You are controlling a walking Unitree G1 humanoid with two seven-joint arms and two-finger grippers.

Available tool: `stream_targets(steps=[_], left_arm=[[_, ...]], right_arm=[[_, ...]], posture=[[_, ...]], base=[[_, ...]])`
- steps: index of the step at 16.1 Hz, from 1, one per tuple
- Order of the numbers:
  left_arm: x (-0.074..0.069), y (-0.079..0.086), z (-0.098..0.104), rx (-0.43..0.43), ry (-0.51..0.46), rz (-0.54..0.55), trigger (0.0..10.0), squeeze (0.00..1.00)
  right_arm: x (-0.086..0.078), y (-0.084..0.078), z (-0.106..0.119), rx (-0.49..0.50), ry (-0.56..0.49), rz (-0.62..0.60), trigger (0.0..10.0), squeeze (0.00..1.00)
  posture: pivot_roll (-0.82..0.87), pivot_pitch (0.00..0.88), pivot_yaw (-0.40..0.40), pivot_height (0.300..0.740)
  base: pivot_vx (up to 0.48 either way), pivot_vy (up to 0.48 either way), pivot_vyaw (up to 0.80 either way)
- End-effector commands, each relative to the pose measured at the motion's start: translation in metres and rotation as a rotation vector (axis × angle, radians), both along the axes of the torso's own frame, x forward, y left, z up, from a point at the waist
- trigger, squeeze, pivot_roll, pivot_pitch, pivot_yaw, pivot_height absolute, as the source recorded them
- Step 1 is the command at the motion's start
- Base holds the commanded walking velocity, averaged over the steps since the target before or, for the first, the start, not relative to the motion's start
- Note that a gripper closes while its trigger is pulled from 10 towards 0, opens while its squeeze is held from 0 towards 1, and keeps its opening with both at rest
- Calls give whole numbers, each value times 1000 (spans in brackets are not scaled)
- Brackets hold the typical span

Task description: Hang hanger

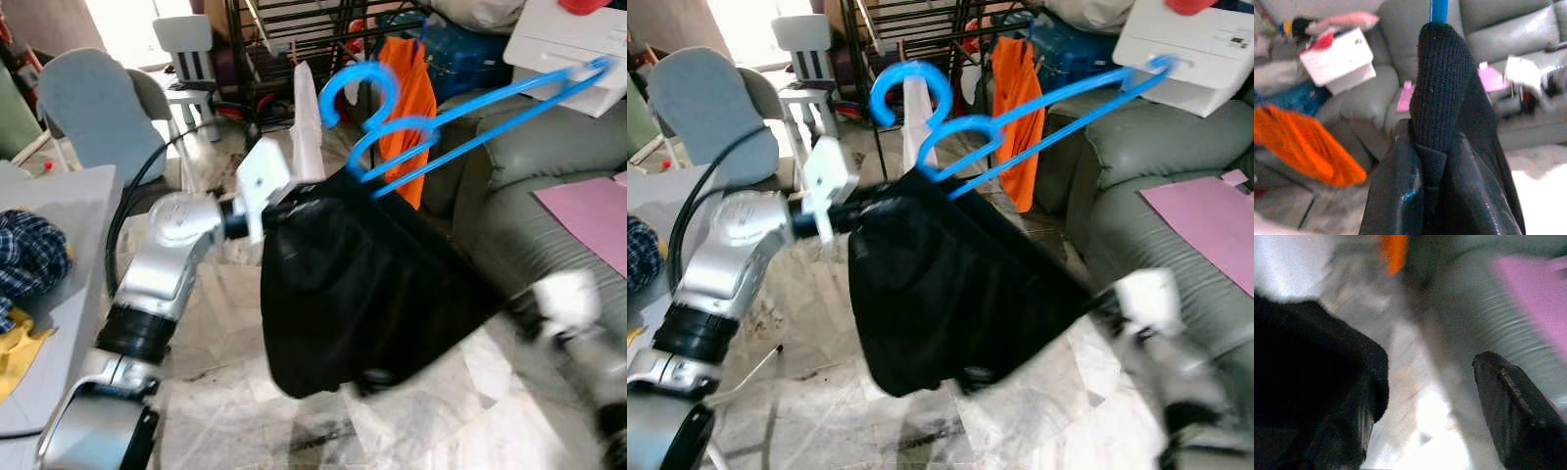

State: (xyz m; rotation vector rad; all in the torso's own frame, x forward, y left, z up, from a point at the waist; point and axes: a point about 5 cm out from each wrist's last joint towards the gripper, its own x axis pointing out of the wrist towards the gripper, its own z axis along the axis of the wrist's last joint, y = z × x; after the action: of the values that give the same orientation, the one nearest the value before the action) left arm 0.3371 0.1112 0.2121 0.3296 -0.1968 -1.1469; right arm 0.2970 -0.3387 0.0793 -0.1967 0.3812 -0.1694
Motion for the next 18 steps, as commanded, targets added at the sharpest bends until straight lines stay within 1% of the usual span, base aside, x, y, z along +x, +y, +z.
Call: stream_targets(steps=[1,2,3,4,5,6,7,8,10,11,12,14,15,16,17,18], left_arm=[[3,22,5,-31,-33,92,0,0],[2,26,-4,-12,-8,100,0,0],[0,32,-20,12,41,115,0,0],[-1,35,-26,27,58,120,0,0],[-5,40,-42,63,104,114,0,0],[-9,41,-51,75,136,100,0,0],[-12,42,-58,101,149,88,0,0],[-16,44,-70,109,195,81,0,0],[-20,44,-78,134,222,68,0,0],[-23,44,-86,179,226,56,0,0],[-25,44,-91,202,231,43,0,0],[-26,42,-102,212,253,38,0,0],[-25,40,-109,240,249,58,0,0],[-24,39,-110,250,246,64,0,0],[-19,35,-117,276,235,105,0,0],[-17,33,-119,283,225,124,0,0]], right_arm=[[-3,-21,14,0,-46,-130,0,0],[4,-26,30,11,-109,-160,0,0],[15,-31,56,6,-202,-185,0,0],[20,-31,66,2,-238,-186,0,0],[33,-27,92,9,-330,-183,0,0],[40,-23,104,10,-368,-170,0,0],[45,-18,111,9,-389,-153,0,0],[53,-9,121,21,-421,-125,0,0],[58,-1,121,17,-421,-91,0,0],[60,3,119,27,-418,-75,0,0],[60,6,117,24,-414,-67,0,0],[61,9,114,28,-409,-58,0,0],[61,10,112,32,-403,-52,0,0],[61,10,112,33,-402,-50,0,0],[63,14,112,37,-401,-37,0,0],[63,15,113,38,-402,-31,0,0]], posture=[[-183,0,51,740],[-186,0,51,740],[-185,0,48,740],[-186,0,47,740],[-185,0,40,740],[-185,0,38,740],[-184,0,34,740],[-186,0,32,740],[-184,0,28,740],[-183,0,27,740],[-184,0,28,740],[-187,0,29,740],[-188,0,28,740],[-188,0,27,740],[-192,0,27,740],[-194,0,27,740]], base=[[0,0,0],[0,0,0],[0,0,0],[0,0,0],[0,0,0],[0,0,0],[0,0,0],[0,0,0],[0,0,0],[0,0,0],[0,0,0],[0,0,0],[0,0,0],[0,0,0],[0,0,0],[0,0,0]])
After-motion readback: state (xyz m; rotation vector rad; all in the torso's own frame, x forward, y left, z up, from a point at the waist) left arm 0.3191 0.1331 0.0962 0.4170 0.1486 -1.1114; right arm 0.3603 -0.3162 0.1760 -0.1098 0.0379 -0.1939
